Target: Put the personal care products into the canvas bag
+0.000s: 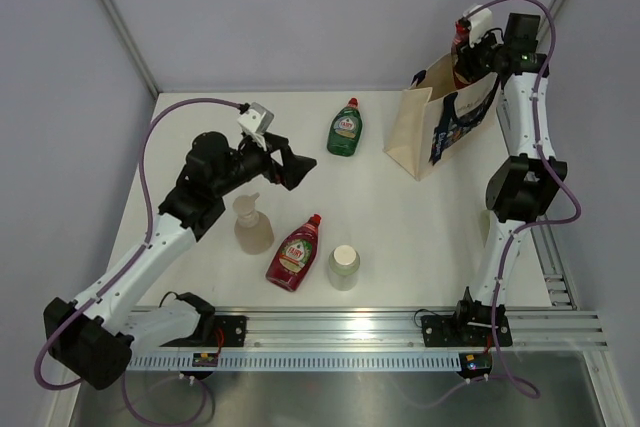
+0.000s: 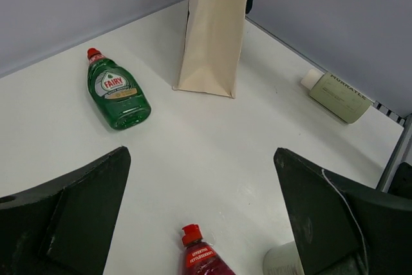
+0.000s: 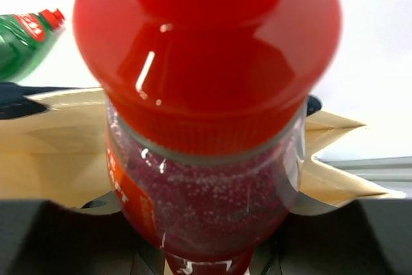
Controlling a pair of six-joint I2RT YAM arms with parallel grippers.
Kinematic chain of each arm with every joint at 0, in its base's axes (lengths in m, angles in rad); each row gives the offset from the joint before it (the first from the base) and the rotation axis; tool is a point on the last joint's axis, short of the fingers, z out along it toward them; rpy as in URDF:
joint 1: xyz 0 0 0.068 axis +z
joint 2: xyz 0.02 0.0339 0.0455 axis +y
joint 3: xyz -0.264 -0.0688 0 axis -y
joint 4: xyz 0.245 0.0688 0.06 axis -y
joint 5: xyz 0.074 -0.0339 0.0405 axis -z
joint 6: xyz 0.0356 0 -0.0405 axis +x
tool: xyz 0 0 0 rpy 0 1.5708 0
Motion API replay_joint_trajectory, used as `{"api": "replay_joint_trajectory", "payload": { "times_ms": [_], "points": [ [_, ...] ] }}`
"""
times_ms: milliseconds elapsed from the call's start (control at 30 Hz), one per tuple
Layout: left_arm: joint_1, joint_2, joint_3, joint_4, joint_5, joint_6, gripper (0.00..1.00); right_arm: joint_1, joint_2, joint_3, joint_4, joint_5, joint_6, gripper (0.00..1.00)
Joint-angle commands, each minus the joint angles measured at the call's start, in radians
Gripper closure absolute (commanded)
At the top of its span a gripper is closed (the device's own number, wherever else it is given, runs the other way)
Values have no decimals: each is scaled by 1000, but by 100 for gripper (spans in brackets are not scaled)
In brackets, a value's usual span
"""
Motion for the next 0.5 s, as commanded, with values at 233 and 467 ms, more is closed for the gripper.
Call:
{"api": "replay_joint_trajectory", "payload": {
  "times_ms": [233, 467],
  "points": [
    [4, 281, 145, 36, -36, -185, 1, 6, -83, -289, 352, 290, 164, 96],
    [-19, 489, 323, -15, -83, -193, 1, 6, -66, -346, 324, 273, 233, 48]
  ]
}}
